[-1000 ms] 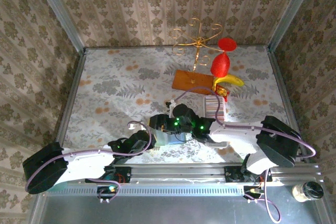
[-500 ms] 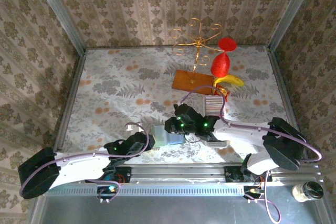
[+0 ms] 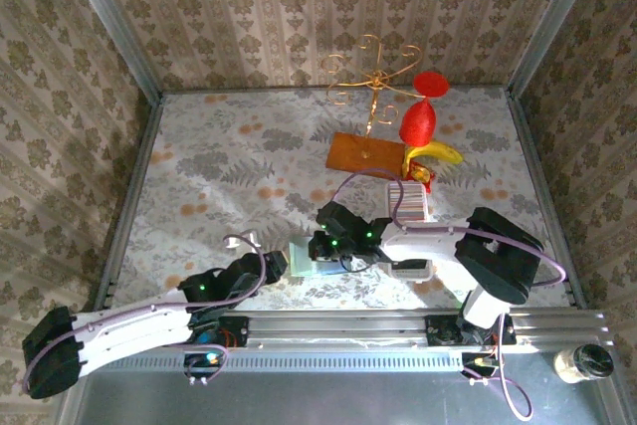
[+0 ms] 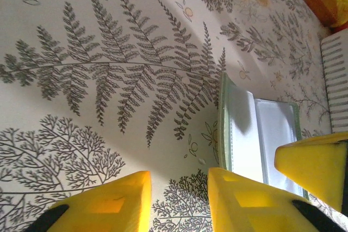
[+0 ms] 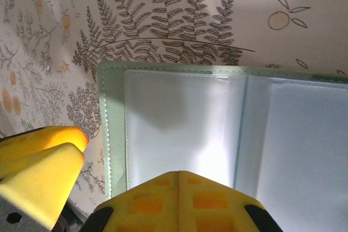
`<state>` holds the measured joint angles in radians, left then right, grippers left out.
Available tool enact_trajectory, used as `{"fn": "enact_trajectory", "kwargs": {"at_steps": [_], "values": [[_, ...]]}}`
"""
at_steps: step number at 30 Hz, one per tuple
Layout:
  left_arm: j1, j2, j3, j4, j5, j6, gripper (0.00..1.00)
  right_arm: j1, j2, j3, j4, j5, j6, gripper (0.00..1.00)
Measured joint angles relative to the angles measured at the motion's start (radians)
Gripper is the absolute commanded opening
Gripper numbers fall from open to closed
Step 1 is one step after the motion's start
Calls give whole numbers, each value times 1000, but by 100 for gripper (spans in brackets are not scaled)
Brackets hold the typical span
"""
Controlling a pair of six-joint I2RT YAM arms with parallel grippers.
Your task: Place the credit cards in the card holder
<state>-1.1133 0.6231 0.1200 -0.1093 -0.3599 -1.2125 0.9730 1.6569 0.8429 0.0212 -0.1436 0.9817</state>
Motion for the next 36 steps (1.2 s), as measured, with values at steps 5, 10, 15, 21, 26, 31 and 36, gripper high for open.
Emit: {"fn": "enact_trajectory", "kwargs": {"at_steps": [5,10,15,21,26,31,36], "values": [[0,-47,0,-68,-8,0,32,6,26,13,-3,0,-11,0],[-5,-49,20,-132,-11,8,24,13,60,22,-5,-4,-13,0],[-5,-48,57,-150,-11,14,21,14,63,24,-5,-5,-14,0],[-5,-37,105,-158,-11,28,19,14,55,24,-5,-4,-19,3],[-5,-17,136,-174,-12,40,18,14,-23,24,-11,1,-69,10],[-5,-6,166,-183,-25,71,18,-10,-184,27,-95,22,-183,16],[-5,23,184,-171,-45,105,18,-91,-401,47,-210,55,-369,33]]}}
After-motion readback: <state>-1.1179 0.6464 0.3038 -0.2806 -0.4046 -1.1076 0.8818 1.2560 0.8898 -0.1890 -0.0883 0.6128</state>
